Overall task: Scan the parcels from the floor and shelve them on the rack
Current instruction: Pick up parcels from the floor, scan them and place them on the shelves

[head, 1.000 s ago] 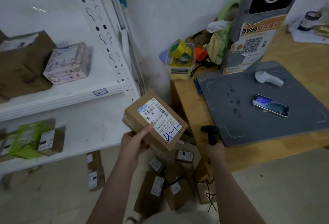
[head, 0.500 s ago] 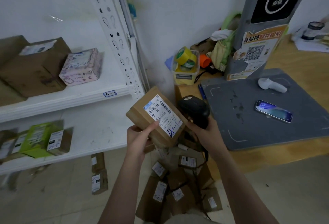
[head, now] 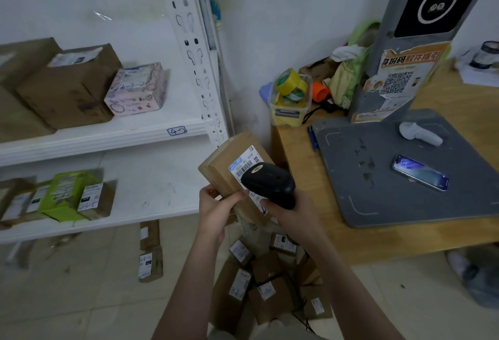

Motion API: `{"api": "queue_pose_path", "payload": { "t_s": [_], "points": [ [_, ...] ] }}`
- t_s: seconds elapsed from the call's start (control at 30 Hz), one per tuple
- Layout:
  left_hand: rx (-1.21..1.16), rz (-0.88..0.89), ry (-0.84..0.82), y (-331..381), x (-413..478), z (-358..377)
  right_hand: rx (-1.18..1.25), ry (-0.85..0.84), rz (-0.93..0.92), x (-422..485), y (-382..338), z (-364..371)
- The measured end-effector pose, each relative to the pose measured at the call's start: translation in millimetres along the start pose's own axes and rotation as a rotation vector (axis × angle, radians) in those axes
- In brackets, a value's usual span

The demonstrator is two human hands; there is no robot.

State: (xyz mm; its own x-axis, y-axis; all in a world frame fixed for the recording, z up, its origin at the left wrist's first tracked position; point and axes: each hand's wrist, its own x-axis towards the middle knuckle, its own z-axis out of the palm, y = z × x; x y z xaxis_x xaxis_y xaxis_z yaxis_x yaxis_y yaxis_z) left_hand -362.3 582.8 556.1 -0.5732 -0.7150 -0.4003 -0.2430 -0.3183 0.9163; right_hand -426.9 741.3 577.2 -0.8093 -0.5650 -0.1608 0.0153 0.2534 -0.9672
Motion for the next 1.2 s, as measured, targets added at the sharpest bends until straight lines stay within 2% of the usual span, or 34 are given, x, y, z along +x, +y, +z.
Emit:
{"api": "queue_pose_path", "payload": {
  "t_s": [0.87, 1.03, 1.2],
  "points": [
    [0.087, -0.059, 0.007, -16, 4, 21, 0.012, 0.039, 0.021, -2, 28, -13],
    [0.06, -0.106, -0.014, -23, 3, 27, 0.028, 0.164, 0.078, 3, 38, -20],
    [0.071, -0.147, -0.007, -33, -8, 36, 0.038, 0.387, 0.211, 13, 68, -37]
  ]
}}
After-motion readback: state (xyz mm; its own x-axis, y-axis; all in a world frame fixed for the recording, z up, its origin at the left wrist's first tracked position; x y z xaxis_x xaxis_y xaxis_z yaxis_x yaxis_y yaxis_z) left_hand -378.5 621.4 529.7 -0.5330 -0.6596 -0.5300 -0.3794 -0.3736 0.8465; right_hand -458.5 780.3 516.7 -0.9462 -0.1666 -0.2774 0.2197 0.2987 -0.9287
